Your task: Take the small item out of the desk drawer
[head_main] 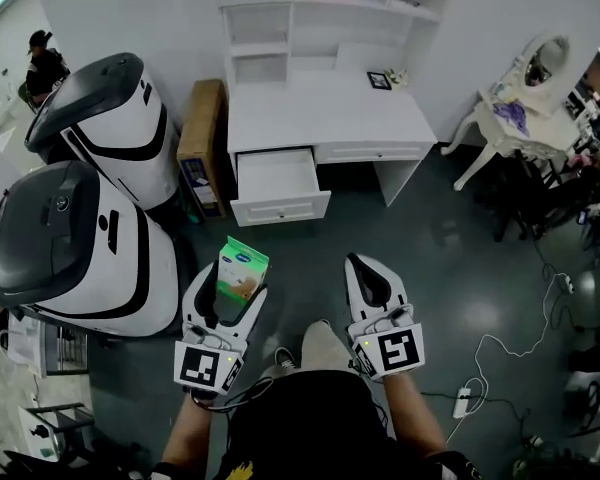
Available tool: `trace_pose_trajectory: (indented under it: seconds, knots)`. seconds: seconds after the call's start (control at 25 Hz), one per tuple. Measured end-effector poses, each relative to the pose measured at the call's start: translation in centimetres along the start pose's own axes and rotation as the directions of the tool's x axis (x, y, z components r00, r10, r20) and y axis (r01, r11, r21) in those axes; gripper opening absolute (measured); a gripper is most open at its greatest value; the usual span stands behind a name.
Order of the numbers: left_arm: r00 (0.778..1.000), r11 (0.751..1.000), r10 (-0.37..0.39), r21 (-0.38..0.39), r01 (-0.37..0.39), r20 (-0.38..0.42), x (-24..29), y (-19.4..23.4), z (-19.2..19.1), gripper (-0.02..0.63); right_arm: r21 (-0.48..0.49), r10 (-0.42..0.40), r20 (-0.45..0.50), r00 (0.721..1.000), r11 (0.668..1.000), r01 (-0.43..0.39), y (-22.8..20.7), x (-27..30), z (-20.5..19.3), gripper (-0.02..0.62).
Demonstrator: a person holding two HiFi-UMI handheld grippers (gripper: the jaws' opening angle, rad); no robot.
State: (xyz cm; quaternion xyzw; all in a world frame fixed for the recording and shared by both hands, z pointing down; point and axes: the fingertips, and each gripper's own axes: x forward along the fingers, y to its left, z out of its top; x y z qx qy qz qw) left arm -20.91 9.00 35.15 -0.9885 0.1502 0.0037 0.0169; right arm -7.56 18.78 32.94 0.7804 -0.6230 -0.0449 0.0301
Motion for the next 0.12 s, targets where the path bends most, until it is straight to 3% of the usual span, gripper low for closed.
trace_pose_trajectory:
  seconds: [0.12]
  knots:
    - [1.0, 1.0, 0.003, 0.004, -0.003, -0.001, -0.8, 1.5, 0.1, 0.356, -0.008, -0.011, -0.006, 1.0, 1.0, 0.011, 0.5, 0.4, 0.4, 0.015]
